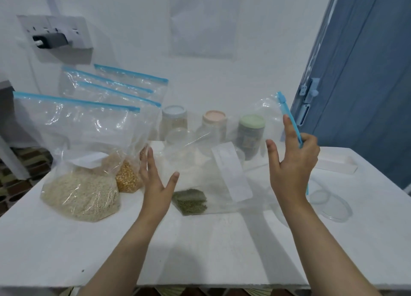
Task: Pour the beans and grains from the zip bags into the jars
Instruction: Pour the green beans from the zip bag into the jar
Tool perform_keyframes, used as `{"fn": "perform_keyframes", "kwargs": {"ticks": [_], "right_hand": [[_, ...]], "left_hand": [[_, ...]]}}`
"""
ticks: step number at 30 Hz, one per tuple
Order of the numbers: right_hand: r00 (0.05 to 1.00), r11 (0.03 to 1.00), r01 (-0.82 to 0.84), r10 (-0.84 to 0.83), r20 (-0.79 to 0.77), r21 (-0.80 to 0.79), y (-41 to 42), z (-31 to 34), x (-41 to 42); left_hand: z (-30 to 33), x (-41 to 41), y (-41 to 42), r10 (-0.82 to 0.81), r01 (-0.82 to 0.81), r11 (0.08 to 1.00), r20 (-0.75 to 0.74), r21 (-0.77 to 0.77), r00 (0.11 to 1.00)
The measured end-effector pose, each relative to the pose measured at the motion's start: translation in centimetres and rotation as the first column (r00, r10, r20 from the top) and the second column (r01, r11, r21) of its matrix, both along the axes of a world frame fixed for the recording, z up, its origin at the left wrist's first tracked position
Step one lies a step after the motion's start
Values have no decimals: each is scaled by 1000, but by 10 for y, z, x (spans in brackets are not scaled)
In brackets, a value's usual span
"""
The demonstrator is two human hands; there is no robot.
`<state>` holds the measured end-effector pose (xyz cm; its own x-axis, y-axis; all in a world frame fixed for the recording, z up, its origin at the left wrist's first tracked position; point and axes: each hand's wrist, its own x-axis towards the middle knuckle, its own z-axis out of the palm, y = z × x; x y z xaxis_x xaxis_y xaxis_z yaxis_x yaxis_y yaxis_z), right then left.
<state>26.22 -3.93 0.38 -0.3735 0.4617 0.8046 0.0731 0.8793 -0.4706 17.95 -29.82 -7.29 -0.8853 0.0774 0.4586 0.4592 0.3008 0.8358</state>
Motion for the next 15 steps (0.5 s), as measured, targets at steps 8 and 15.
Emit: {"fn": "perform_keyframes", "kwargs": {"ticks": [8, 15], "right_hand": [[1000, 1000, -7, 7, 22, -13, 2, -2, 5], [995, 997, -70, 69, -65, -10, 10, 15, 7]], "left_hand": [[-16, -3, 6, -54, 37, 987, 108, 156, 993], [23, -22, 13, -63, 54, 980, 39, 193, 997]]}}
